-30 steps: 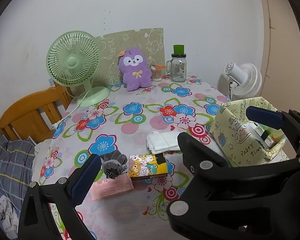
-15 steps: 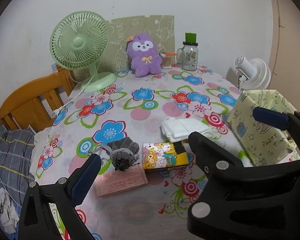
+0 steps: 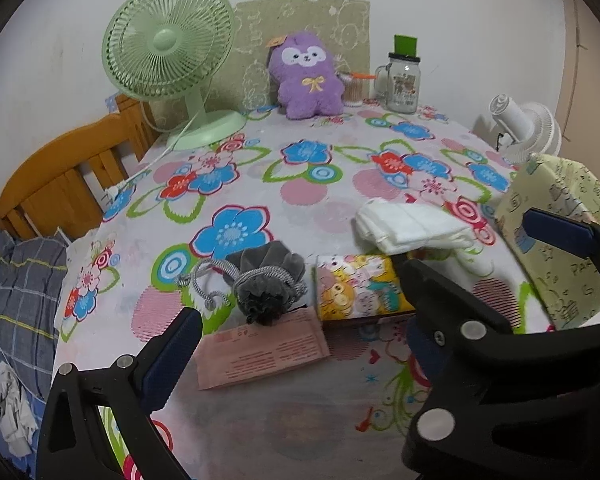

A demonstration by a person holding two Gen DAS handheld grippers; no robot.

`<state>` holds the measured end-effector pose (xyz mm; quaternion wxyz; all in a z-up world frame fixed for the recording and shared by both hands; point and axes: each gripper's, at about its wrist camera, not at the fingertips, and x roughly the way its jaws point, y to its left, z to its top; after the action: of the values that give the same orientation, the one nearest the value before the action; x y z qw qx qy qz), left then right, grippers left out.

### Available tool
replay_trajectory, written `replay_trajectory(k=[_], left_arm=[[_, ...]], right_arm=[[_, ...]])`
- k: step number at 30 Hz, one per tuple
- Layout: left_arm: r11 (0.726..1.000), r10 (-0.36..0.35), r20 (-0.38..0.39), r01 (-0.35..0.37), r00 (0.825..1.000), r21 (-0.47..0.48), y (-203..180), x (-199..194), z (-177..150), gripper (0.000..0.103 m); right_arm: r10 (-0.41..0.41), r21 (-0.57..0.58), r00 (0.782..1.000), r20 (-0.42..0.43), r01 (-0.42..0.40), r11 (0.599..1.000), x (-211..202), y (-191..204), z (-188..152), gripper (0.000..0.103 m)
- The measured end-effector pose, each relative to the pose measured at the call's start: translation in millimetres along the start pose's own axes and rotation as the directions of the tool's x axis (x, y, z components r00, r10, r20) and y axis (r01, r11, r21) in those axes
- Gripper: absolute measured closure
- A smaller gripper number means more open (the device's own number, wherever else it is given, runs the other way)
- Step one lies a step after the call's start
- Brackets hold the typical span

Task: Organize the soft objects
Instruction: 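Move the right tool to the yellow cartoon pouch while the left tool approaches the pink paper packet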

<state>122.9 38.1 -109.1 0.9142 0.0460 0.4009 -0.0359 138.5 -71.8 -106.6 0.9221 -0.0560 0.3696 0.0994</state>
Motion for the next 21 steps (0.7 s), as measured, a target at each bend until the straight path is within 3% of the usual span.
replay_trajectory(k=[21], left_arm=[[0.999, -0.001, -0.087, -0.003, 0.996, -0.046, 23, 38, -16, 0.000]], right_arm=[[0.011, -0.039, 0.998, -0.058, -0.014, 0.999, 41, 23, -5, 0.001]])
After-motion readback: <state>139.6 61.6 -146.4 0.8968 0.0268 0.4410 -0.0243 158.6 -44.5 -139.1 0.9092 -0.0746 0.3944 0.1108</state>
